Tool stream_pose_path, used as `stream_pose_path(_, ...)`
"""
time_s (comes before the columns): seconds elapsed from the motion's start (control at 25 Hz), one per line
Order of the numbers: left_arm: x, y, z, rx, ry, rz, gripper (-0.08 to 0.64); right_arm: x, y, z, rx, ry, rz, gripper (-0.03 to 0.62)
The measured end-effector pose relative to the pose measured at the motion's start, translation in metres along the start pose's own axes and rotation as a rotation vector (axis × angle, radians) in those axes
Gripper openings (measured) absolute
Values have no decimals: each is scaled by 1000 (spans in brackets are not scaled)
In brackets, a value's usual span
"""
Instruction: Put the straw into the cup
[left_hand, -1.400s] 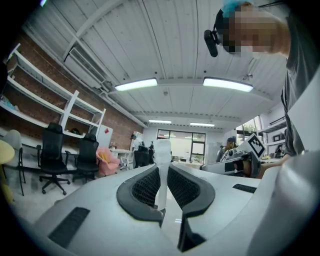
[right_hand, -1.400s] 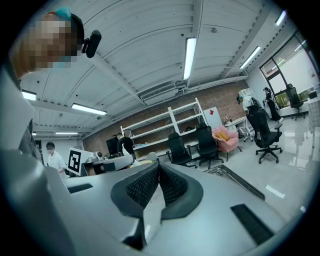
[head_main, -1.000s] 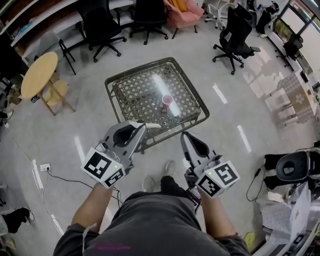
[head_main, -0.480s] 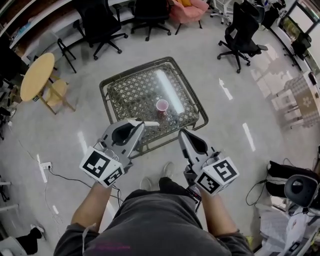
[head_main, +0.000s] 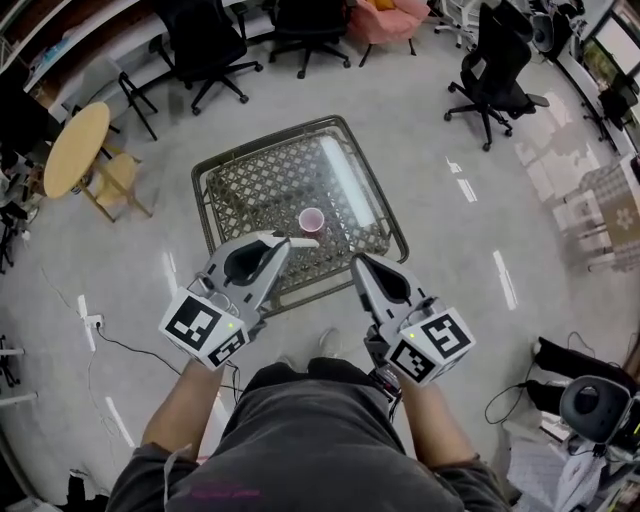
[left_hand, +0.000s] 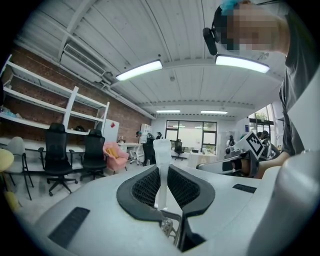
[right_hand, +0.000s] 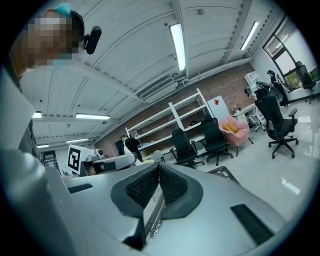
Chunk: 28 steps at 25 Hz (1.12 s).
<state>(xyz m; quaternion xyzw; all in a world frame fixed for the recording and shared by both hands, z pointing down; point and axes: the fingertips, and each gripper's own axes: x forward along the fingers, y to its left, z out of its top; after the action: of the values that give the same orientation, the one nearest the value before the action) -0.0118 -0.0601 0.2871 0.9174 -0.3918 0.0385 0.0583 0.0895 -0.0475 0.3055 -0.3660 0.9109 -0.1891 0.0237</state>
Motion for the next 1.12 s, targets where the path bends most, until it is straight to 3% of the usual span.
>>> stream_pose_path(0.28,28,0,-7,-1,17,30,51,-1,-36,5,5,5,12,14)
stream_pose_path(0.56,42,33,-11,-30,56,48,51,19,-47,10,28,41,5,14)
stream_pose_path(1.12,77,93,-73,-105,128,21,51,71,-80,-23,55,143,-45,14)
